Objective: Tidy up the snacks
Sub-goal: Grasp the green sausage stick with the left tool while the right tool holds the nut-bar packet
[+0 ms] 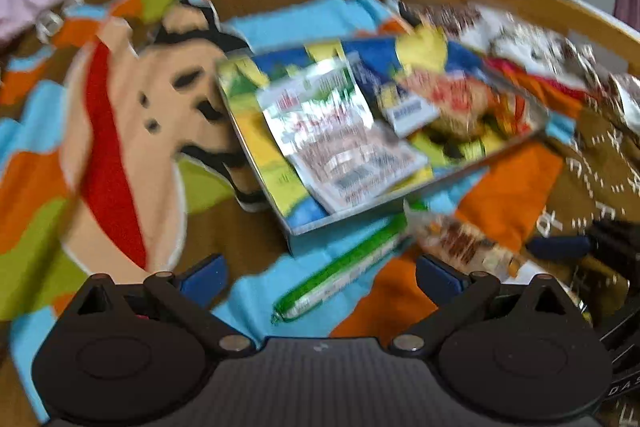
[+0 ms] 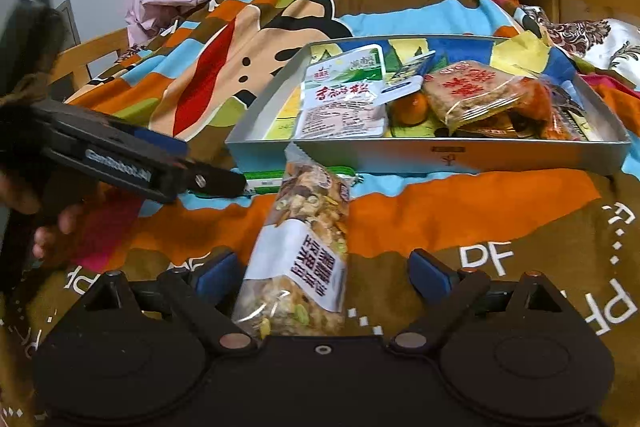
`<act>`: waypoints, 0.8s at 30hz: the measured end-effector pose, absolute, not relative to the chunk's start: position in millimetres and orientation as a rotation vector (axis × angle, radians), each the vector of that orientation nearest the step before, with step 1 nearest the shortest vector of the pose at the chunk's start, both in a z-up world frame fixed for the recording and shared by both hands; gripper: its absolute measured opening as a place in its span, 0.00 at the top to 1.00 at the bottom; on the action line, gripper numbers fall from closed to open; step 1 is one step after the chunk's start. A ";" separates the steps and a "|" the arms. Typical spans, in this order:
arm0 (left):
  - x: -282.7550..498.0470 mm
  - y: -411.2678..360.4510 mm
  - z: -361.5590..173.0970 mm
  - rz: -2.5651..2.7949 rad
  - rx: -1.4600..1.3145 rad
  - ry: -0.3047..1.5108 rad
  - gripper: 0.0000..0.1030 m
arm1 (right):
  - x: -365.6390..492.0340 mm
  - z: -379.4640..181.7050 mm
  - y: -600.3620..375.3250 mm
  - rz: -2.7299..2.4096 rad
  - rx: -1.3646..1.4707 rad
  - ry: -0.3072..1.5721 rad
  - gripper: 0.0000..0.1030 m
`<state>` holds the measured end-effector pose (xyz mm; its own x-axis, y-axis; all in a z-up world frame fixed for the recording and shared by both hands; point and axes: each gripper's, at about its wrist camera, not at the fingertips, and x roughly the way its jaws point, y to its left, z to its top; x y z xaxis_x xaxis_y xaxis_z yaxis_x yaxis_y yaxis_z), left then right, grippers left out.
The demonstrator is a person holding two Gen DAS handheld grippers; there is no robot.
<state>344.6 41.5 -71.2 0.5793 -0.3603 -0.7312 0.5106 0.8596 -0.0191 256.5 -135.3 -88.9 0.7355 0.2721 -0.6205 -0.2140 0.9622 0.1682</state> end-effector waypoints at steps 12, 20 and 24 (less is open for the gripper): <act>353.7 28.2 -82.5 -0.578 0.252 0.907 0.34 | 246.3 -77.0 -149.7 0.280 0.168 0.729 0.56; 343.1 19.2 -70.8 -0.532 0.178 1.014 0.49 | 220.7 -62.6 -162.9 0.249 0.045 0.735 0.56; 333.7 10.4 -63.8 -0.539 0.147 1.058 0.48 | 209.0 -58.5 -176.3 0.198 -0.027 0.731 0.56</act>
<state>333.7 10.4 -63.8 0.3754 -0.3509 -0.8579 0.4885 0.8615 -0.1386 209.0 -176.3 -58.5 0.7266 0.1697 -0.6658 -0.1887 0.9811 0.0441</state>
